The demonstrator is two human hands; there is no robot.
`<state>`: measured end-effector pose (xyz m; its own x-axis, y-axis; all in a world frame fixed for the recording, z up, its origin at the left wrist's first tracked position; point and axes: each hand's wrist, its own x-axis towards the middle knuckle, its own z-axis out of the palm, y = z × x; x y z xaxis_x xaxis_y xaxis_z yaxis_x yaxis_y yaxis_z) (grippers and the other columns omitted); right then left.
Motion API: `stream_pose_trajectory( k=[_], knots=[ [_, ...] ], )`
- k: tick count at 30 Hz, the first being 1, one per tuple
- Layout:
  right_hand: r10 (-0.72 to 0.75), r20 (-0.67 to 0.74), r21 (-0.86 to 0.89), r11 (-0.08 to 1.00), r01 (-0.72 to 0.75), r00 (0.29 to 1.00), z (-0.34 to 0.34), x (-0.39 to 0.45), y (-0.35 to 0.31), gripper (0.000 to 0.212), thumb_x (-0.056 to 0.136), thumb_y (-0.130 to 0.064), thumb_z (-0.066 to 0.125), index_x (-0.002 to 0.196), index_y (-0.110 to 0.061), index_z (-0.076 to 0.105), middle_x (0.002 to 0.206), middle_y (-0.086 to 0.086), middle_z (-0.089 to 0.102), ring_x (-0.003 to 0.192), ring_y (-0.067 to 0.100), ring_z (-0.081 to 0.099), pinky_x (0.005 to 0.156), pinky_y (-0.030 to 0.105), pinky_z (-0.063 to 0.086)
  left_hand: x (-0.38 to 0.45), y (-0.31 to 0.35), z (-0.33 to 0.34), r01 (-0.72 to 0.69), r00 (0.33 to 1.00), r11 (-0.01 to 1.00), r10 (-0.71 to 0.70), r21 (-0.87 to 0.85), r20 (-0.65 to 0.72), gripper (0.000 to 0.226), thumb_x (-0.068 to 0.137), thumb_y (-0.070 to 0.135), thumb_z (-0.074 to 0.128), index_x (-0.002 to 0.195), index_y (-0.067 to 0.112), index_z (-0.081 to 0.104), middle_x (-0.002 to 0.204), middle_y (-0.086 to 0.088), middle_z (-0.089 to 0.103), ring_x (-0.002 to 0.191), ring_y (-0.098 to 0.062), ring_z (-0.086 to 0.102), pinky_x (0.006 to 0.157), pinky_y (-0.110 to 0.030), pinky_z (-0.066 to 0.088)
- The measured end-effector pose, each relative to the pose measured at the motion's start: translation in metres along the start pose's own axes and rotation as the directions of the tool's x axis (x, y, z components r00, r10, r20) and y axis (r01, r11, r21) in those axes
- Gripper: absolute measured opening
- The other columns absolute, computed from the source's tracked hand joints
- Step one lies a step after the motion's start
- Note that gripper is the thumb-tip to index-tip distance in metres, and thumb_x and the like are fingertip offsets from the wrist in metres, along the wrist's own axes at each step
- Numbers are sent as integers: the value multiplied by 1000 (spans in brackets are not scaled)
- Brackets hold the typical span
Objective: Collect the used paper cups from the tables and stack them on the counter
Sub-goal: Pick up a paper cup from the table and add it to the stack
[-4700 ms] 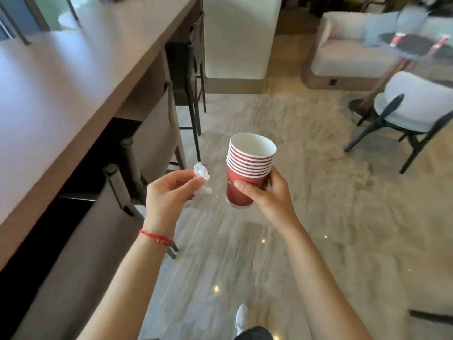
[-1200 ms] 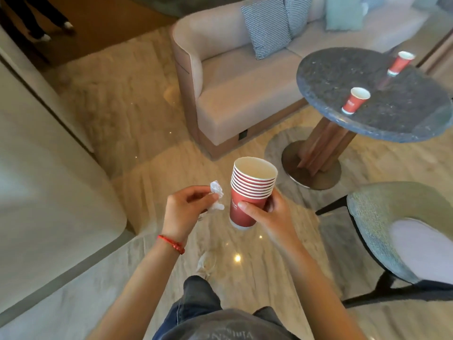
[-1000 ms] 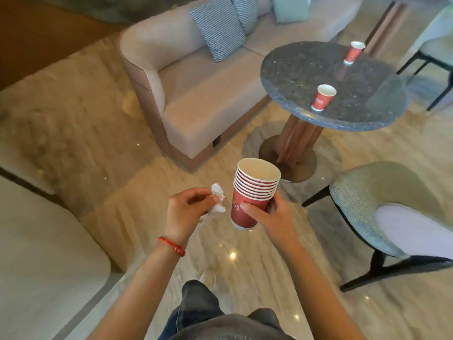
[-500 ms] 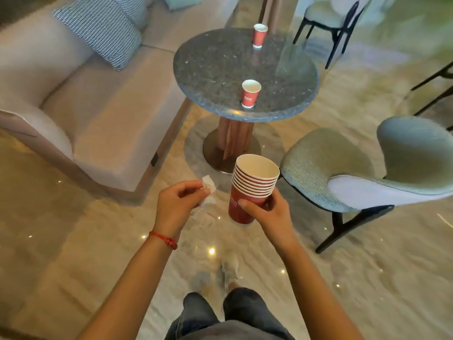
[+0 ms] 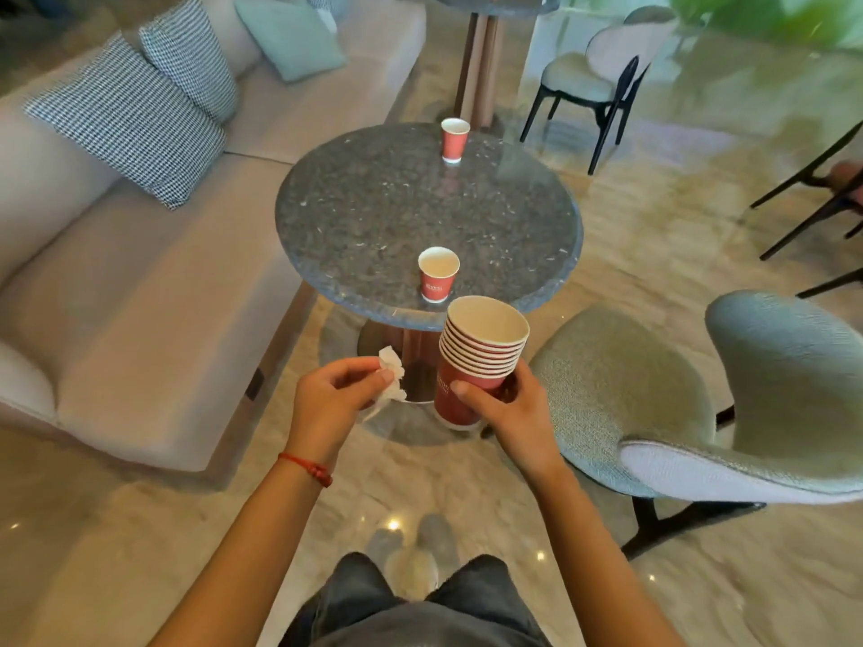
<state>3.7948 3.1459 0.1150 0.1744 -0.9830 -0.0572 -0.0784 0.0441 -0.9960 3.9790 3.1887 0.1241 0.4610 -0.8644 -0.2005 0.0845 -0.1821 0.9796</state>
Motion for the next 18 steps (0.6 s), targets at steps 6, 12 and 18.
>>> stream_pose_trajectory(
  k=[6,12,18],
  knots=[
    [26,-65,50,998,-22,998,7,74,5,46,71,-5,78,111,-13,57,102,-4,68,89,-1,65,73,13,50,69,10,15,31,999,999,-31,-12,39,20,75,4,73,72,23,70,61,15,70,58,4,63,53,-10,49],
    [61,-198,44,998,-53,978,29,146,21,47,71,-6,78,111,-14,56,100,-4,67,86,-5,64,72,12,50,156,9,21,69,991,997,-71,18,116,22,75,1,72,70,22,69,58,15,69,55,4,61,53,-11,50],
    [51,-309,-20,998,-60,950,53,208,33,53,69,-11,81,116,-11,55,107,2,67,99,13,63,81,21,51,236,19,18,99,980,994,-107,56,169,18,74,2,74,72,20,70,62,9,69,54,5,60,51,-10,48]
  ],
)
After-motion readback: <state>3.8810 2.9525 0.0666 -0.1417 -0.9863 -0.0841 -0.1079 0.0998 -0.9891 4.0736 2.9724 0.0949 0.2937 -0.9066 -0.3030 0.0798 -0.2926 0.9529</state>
